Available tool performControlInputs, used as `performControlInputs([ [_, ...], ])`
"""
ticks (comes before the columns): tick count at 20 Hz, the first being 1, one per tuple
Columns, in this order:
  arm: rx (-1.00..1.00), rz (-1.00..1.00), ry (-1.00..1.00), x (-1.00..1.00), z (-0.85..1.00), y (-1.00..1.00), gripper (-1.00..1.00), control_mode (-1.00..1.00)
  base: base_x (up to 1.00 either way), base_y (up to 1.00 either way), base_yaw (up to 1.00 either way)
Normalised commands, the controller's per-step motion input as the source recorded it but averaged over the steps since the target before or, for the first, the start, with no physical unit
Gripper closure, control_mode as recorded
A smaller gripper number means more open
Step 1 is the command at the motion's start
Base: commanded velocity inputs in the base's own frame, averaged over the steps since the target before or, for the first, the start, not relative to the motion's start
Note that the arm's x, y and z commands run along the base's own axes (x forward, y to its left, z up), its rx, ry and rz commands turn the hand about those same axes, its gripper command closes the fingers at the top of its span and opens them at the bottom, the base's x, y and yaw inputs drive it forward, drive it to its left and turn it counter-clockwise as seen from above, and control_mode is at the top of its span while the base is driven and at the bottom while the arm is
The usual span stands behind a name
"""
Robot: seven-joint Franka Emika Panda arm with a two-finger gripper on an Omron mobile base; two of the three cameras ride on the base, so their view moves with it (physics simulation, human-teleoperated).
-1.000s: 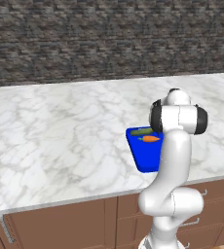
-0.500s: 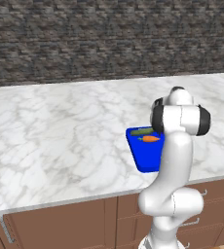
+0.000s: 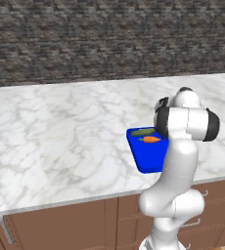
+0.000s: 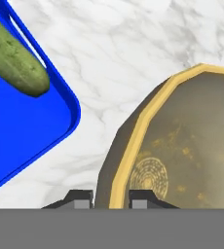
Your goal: Place the two vegetables and bowl onto the tray for setting up a vegetable dip station.
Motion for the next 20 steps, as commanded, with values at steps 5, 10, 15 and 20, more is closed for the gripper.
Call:
performControlInputs([
  [5,-0.01,0.04,-0.09,-0.25,0.24,0.07,1.0,-1.0,0.0,0.0,0.0],
  [10,-0.02,0.07,-0.05,-0.26,0.23,0.15,1.0,-1.0,0.0,0.0,0.0],
  [15,-0.03,0.05,0.0,-0.39,0.2,0.22,1.0,-1.0,0.0,0.0,0.0],
  [20,-0.03,0.04,0.0,-0.48,0.16,0.25,1.0,-1.0,0.0,0.0,0.0],
])
